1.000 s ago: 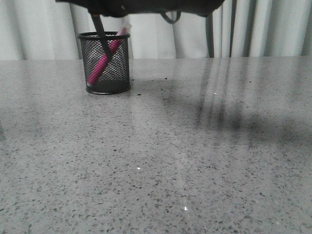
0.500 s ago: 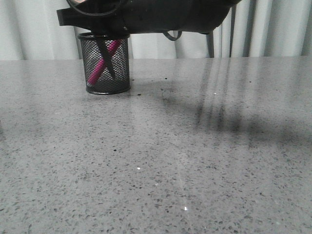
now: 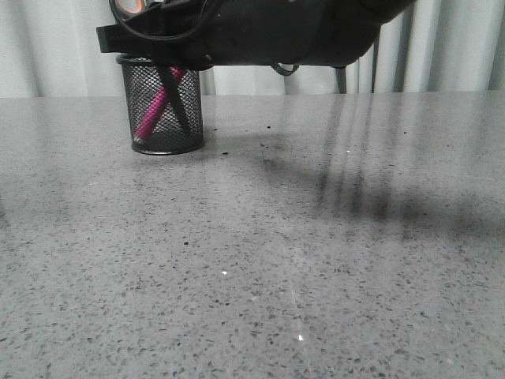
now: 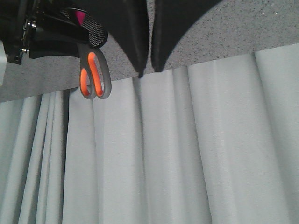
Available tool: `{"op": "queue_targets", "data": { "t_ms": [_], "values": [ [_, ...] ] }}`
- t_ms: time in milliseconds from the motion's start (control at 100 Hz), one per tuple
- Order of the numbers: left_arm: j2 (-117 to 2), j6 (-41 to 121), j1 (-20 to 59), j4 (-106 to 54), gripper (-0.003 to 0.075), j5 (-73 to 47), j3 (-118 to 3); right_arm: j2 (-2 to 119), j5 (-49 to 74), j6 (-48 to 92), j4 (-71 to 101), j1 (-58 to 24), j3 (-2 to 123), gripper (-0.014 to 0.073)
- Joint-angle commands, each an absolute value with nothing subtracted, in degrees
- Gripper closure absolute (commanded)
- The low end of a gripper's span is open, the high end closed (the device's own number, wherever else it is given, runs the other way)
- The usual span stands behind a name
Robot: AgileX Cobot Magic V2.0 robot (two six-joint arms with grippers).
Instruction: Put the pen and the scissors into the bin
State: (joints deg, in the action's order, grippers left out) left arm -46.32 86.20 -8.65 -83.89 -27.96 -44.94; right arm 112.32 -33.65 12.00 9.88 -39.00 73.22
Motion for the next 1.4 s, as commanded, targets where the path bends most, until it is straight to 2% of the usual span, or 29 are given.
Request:
{"op": "queue_targets", "data": {
  "t_ms": [0, 170, 260, 680, 960, 1070, 1160, 1260, 1390],
  "values": [
    [-46.0, 86.2, -8.3, -86.6, 0.0739, -28.0, -46.3, 109.1, -36.3, 12.4, 9.3, -38.9, 74.1, 0.0592],
    [-46.0, 86.2, -8.3, -86.6, 0.0739, -28.0, -46.3, 109.1, -36.6, 12.4, 9.3, -38.9, 74.1, 0.0365],
    [-46.0, 86.2, -8.3, -86.6, 0.0739, -28.0, -46.3, 109.1, -37.2, 12.4, 9.3, -38.9, 74.1, 0.0303],
    [-46.0, 86.2, -8.3, -86.6, 0.0739, -28.0, -46.3, 107.8, -39.4, 12.4, 9.3, -38.9, 74.1, 0.0304],
    [-46.0, 86.2, -8.3, -86.5, 0.0739, -28.0, -46.3, 95.6, -40.5, 12.4, 9.3, -37.5, 72.0, 0.0309],
    [-46.0, 86.2, -8.3, -86.4, 0.0739, -28.0, -46.3, 88.1, -37.7, 12.5, 9.3, -35.6, 70.0, 0.0370],
    [-46.0, 86.2, -8.3, -86.3, 0.0739, -28.0, -46.3, 81.8, -31.2, 12.5, 9.3, -33.3, 68.6, 0.0499],
    [-46.0, 86.2, -8.3, -84.8, 0.0739, -28.5, -46.3, 74.4, -16.4, 12.5, 9.2, -29.5, 68.3, 0.0670],
    [-45.4, 86.3, -8.3, -81.4, 0.0740, -30.0, -45.6, 67.0, -1.3, 12.9, 5.6, -24.8, 67.0, 0.0668]
  ]
}}
